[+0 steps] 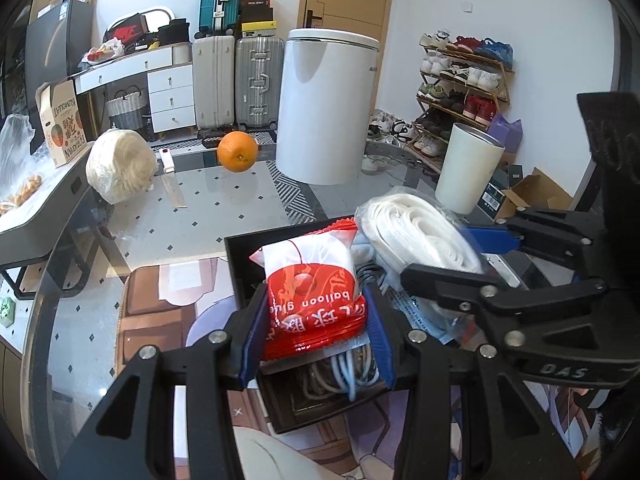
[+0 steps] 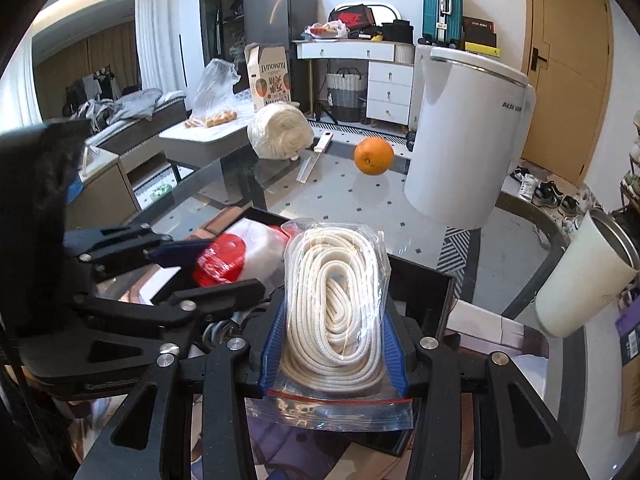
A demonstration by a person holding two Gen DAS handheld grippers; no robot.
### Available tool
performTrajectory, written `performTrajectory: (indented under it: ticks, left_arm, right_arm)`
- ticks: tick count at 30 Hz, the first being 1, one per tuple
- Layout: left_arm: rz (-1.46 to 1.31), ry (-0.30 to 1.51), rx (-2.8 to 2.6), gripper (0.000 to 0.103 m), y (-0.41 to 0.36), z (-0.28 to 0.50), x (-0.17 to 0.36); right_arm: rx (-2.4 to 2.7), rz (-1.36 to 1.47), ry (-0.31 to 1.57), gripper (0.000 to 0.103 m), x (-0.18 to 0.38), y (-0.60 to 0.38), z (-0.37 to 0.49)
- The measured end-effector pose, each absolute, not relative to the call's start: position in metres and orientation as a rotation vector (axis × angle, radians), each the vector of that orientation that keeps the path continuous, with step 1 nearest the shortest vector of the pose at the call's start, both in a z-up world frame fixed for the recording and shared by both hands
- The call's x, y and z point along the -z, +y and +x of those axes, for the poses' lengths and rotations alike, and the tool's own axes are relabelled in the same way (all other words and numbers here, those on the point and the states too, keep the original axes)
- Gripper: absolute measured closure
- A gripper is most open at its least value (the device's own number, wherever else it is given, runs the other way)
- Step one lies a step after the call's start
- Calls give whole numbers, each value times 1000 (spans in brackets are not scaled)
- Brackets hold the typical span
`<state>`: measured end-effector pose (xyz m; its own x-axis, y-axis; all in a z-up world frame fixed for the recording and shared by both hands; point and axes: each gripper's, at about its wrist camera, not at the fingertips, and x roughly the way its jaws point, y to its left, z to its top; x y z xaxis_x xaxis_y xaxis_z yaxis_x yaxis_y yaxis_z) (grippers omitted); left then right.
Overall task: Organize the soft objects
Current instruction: 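Lower the glue packet and rope bag into the box and open both grippers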
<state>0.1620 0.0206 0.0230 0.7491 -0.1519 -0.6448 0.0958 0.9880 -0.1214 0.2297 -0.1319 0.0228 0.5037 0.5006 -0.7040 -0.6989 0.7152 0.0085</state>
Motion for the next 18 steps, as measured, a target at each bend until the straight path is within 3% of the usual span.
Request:
performTrajectory:
  ticks: [14, 18]
  left_arm:
    - [-123, 706, 154, 58, 28, 161, -23]
    - [-125, 707, 160, 58, 28, 162, -23]
  right_arm:
    - [-732, -412, 818, 59, 0, -107, 250]
    - [-765, -425, 816, 49, -3, -110, 246]
